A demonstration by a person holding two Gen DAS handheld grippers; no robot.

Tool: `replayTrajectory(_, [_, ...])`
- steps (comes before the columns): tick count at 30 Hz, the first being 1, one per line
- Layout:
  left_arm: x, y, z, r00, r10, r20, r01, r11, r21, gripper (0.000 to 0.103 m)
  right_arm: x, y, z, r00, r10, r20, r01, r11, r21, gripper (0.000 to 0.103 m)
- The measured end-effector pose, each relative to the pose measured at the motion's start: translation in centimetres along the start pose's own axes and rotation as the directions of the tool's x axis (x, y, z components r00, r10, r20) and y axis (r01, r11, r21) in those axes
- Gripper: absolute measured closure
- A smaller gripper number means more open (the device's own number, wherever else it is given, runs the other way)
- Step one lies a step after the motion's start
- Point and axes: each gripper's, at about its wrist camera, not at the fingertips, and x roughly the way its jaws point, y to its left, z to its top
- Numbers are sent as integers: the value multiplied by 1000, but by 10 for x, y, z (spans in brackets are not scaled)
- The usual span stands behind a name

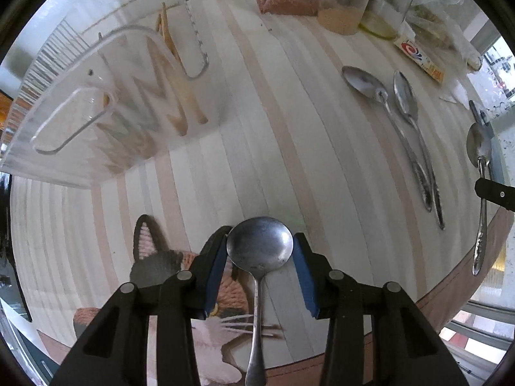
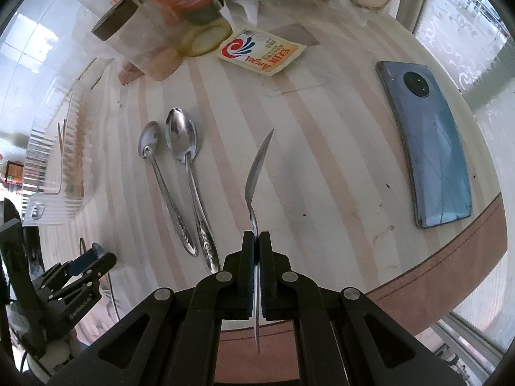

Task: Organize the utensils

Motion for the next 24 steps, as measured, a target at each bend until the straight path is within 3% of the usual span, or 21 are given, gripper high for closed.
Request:
replayTrajectory(11, [-70,9,4,994,-19,112,23,999,-35,65,-17,9,9,999,13,39,-13,1000,-9,100])
replayTrajectory(24, [-127,38,20,968,-46,246,76,991,-113,65,-59,43,25,990,67,128,-58,996,-74,100])
